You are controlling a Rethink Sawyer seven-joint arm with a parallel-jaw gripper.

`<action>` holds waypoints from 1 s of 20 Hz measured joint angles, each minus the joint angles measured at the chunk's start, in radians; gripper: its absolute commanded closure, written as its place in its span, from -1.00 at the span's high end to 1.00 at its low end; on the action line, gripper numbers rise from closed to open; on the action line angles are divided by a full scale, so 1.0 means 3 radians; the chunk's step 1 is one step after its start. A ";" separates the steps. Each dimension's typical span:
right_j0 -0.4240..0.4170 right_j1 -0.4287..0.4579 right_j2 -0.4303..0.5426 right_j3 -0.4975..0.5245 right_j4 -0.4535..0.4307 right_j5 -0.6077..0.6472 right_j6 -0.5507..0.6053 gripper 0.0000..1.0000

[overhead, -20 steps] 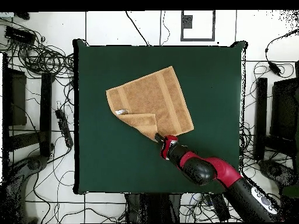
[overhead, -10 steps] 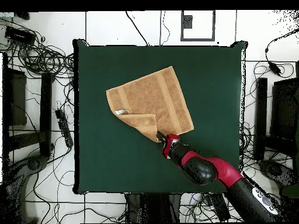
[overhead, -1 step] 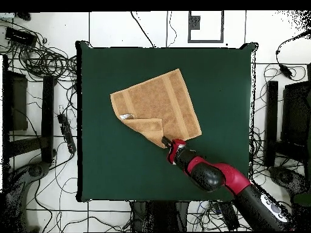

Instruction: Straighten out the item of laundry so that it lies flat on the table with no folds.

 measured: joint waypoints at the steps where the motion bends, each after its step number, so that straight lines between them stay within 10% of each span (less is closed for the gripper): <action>1: 0.0001 0.0009 0.0000 -0.0007 0.0000 0.0000 0.0000 -1.00; 20: 0.0329 -0.0050 -0.0240 -0.0178 0.0000 -0.0369 0.0000 -1.00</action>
